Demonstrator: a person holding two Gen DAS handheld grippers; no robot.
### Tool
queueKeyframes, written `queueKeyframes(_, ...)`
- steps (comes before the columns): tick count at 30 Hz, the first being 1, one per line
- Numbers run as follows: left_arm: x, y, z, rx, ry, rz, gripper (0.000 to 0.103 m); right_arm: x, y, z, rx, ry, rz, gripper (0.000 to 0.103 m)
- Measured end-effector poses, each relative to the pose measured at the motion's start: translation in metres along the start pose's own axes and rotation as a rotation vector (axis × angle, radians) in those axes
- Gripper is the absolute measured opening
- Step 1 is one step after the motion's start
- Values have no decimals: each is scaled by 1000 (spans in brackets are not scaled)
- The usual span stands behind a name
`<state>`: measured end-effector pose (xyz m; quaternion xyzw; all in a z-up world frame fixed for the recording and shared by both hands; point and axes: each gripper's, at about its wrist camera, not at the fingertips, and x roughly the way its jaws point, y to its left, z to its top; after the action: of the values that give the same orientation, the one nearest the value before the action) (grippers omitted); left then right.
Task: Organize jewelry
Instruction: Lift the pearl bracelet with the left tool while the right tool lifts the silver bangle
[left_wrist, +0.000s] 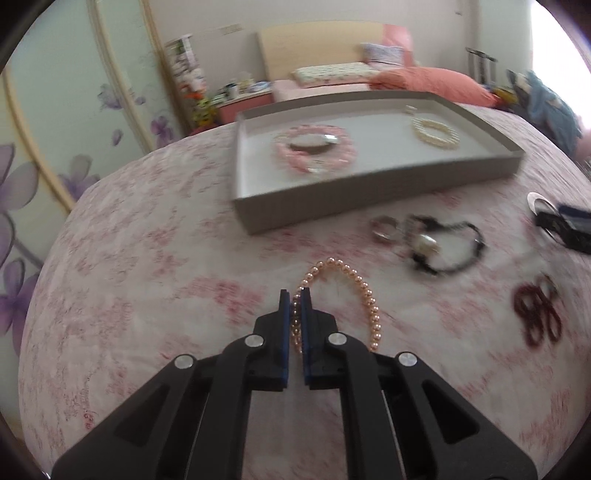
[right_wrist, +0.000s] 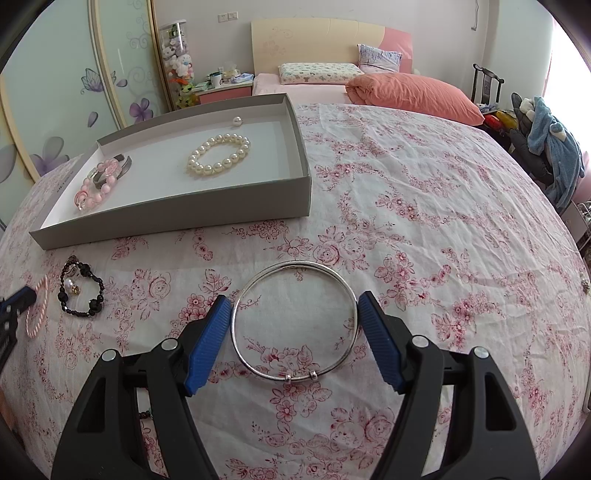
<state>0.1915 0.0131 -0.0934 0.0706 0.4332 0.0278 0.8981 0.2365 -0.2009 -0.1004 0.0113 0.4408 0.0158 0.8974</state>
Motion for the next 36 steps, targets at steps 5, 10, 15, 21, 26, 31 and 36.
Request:
queueKeyframes(5, 9, 13, 12, -110, 17, 14, 7, 0, 0, 0, 0, 0, 0, 71)
queueKeyframes(10, 11, 17, 14, -158, 12, 2, 7, 0, 0, 0, 0, 0, 0, 71)
queueKeyframes(15, 12, 18, 14, -169, 13, -9, 7, 0, 0, 0, 0, 0, 0, 71)
queueKeyframes(21, 12, 19, 13, -164, 13, -5, 7, 0, 0, 0, 0, 0, 0, 71)
queueKeyframes(26, 13, 18, 14, -164, 14, -6, 7, 0, 0, 0, 0, 0, 0, 71)
queueKeyframes(31, 13, 18, 15, -167, 14, -10, 7, 0, 0, 0, 0, 0, 1, 71)
queueKeyframes(36, 11, 18, 13, -182, 6, -42, 7, -1, 3, -1, -1, -7, 20, 71)
